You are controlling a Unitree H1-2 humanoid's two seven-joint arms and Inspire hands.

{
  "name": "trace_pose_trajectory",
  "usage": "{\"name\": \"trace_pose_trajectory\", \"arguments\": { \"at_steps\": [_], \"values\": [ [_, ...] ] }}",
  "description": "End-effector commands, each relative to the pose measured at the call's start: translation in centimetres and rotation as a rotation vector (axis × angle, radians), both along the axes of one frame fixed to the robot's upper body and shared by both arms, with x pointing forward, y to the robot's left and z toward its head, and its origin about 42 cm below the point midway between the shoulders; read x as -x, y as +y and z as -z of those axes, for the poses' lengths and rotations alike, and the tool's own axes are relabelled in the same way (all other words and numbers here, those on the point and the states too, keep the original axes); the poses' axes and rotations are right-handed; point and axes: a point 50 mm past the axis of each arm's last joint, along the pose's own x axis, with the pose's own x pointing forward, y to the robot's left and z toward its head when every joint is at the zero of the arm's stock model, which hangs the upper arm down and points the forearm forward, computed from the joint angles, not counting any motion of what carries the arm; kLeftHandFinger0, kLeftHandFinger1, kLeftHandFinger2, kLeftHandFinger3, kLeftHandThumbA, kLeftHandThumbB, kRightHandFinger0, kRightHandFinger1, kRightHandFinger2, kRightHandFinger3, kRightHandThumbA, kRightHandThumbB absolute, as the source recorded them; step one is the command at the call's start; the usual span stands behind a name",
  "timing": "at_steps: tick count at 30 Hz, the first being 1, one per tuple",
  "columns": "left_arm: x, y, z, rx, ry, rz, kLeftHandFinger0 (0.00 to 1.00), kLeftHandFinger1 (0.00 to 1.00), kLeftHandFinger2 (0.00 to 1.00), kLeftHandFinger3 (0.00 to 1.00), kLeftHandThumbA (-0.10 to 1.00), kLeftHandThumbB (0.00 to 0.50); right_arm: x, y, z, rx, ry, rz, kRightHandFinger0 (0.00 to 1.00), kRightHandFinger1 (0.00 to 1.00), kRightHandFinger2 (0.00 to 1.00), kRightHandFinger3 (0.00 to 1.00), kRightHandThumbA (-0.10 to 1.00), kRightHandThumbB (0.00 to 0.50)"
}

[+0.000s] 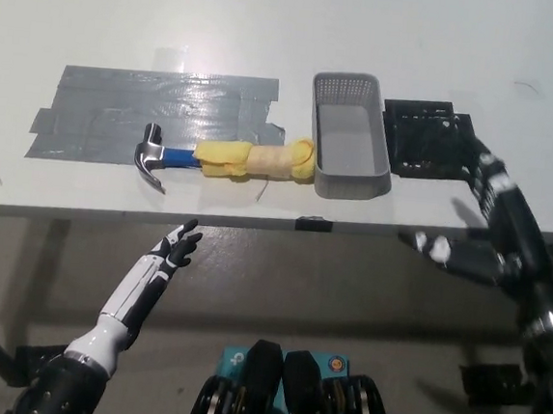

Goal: The robot picks the hammer placed on top of the gray container with right hand and places it on the grey area of the desk

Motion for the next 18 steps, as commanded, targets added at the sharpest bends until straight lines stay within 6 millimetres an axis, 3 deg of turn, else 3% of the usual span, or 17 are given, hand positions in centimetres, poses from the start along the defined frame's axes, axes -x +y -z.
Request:
{"name": "trace_pose_trajectory", "arguments": {
  "at_steps": [1, 2, 4, 8, 10, 12, 14, 18],
  "values": [
    [1.9, 0.1, -0.5, 0.045, -0.072, 0.017, 1.0, 1.0, 1.0, 1.0, 1.0, 0.157, 6.3, 0.4, -1.1, -0.047, -0.352, -0.047, 1.0, 1.0, 1.0, 1.0, 1.0, 0.206],
    [2.3, 0.1, -0.2, 0.046, -0.061, 0.015, 1.0, 1.0, 1.0, 1.0, 1.0, 0.162, 5.8, 0.4, 0.9, -0.058, -0.296, -0.032, 1.0, 1.0, 1.0, 1.0, 1.0, 0.174],
    [3.0, 0.2, 0.5, 0.057, -0.043, 0.014, 1.0, 1.0, 1.0, 1.0, 1.0, 0.161, 5.5, 0.4, 4.2, -0.077, -0.182, -0.004, 1.0, 1.0, 1.0, 1.0, 1.0, 0.211],
    [4.5, 0.3, 1.3, 0.063, -0.011, 0.003, 1.0, 1.0, 1.0, 1.0, 1.0, 0.168, 5.8, 0.3, 8.0, -0.066, -0.083, 0.036, 1.0, 1.0, 1.0, 1.0, 0.99, 0.219],
    [4.8, 0.3, 1.4, 0.063, -0.006, 0.0, 1.0, 1.0, 1.0, 1.0, 1.0, 0.168, 5.9, 0.3, 8.8, -0.064, -0.057, 0.046, 1.0, 1.0, 1.0, 1.0, 1.0, 0.225],
    [5.1, 0.4, 1.7, 0.067, -0.003, -0.003, 1.0, 1.0, 1.0, 1.0, 1.0, 0.167, 6.0, 0.1, 9.9, -0.073, -0.027, 0.045, 1.0, 1.0, 1.0, 1.0, 0.98, 0.169],
    [5.3, 0.5, 1.7, 0.064, -0.004, -0.008, 1.0, 1.0, 1.0, 1.0, 1.0, 0.169, 6.0, 0.0, 10.6, -0.078, -0.009, 0.048, 1.0, 1.0, 1.0, 1.0, 0.97, 0.156],
    [5.9, 0.8, 1.9, 0.065, -0.001, -0.019, 1.0, 1.0, 1.0, 1.0, 1.0, 0.172, 6.1, 0.0, 11.5, -0.08, 0.013, 0.036, 1.0, 1.0, 1.0, 1.0, 0.99, 0.166]
  ]
}}
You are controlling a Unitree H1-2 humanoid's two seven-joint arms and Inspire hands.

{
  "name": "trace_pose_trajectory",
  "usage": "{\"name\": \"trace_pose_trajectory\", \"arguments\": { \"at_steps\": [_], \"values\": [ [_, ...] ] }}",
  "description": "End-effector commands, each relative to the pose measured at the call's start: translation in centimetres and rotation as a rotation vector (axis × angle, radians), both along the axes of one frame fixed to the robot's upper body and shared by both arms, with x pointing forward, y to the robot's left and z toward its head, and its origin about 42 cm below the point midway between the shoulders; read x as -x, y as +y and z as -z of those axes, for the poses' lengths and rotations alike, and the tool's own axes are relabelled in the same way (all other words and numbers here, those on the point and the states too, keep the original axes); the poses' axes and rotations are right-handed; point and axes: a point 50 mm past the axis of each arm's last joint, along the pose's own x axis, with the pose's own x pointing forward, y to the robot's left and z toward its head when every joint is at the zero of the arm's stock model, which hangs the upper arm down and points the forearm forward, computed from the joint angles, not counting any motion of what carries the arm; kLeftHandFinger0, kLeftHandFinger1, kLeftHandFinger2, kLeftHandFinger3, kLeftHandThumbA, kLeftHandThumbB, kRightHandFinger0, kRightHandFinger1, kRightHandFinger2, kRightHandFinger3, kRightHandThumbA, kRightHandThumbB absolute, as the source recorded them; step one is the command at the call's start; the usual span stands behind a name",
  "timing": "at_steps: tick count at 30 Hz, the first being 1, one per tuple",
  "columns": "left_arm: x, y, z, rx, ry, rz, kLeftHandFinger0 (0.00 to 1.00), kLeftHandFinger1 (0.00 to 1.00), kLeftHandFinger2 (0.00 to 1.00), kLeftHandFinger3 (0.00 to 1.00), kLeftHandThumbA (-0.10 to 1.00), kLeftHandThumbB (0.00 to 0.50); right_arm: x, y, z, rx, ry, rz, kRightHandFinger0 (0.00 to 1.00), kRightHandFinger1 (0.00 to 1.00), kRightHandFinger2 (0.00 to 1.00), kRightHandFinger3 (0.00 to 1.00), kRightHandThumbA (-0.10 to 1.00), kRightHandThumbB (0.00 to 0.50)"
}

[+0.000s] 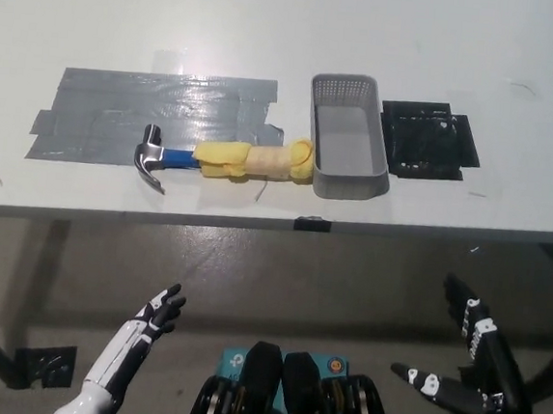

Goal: The robot picks the hammer placed on top of the gray container with right hand and places it on the grey area of the desk

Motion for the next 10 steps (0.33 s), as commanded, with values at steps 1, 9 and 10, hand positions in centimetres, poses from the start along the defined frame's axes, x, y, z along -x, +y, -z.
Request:
{"name": "trace_pose_trajectory", "arguments": {
  "at_steps": [1, 9, 10],
  "values": [
    [0.17, -0.16, -2.05, 0.045, -0.12, 0.013, 1.0, 1.0, 1.0, 1.0, 1.0, 0.173, 0.17, 0.67, -0.81, -0.047, -0.185, 0.0, 1.0, 1.0, 1.0, 1.0, 0.99, 0.162],
    [0.57, -0.05, -1.82, 0.051, -0.124, 0.007, 1.0, 1.0, 1.0, 1.0, 1.0, 0.181, 0.84, 0.97, -0.4, -0.036, -0.17, -0.017, 1.0, 1.0, 1.0, 1.0, 0.94, 0.134],
    [0.58, -0.05, -1.82, 0.051, -0.125, 0.005, 1.0, 1.0, 1.0, 1.0, 1.0, 0.181, 0.84, 0.99, -0.41, -0.034, -0.172, -0.016, 1.0, 1.0, 1.0, 1.0, 0.94, 0.134]
  ]
}}
